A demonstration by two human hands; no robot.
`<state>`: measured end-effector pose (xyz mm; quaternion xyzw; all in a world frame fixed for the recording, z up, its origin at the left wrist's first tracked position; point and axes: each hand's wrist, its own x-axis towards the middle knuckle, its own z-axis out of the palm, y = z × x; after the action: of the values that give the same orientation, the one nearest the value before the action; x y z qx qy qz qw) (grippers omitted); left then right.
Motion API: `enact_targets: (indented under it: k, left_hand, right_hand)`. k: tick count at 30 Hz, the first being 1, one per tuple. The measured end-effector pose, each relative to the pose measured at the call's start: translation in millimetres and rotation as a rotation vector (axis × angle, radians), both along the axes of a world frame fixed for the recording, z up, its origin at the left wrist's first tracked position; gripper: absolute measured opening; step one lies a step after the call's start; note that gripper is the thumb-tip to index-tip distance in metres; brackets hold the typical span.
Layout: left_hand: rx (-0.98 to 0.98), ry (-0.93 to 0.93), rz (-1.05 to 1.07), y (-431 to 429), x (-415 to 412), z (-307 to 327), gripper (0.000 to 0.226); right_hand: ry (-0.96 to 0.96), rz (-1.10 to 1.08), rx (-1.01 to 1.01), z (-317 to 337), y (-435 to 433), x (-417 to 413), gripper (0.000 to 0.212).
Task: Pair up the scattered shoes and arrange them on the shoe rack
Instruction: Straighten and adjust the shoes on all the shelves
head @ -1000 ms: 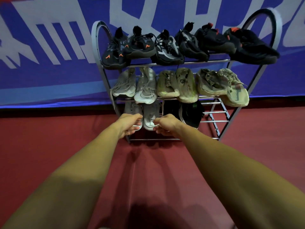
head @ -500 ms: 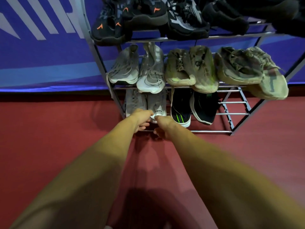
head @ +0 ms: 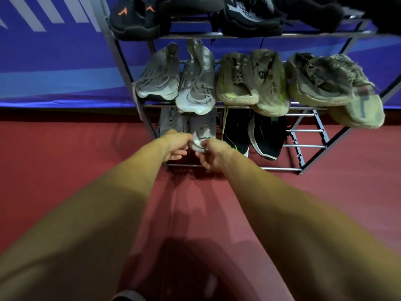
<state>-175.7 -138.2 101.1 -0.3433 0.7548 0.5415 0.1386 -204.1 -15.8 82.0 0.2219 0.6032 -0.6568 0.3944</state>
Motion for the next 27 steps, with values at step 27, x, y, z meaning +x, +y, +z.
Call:
enact_targets:
  k: [27]
  left_hand:
    - [-0.105, 0.168, 0.164, -18, 38, 47, 0.066]
  right_hand:
    - [0.038, 0.411, 0.047, 62, 136, 29, 0.004]
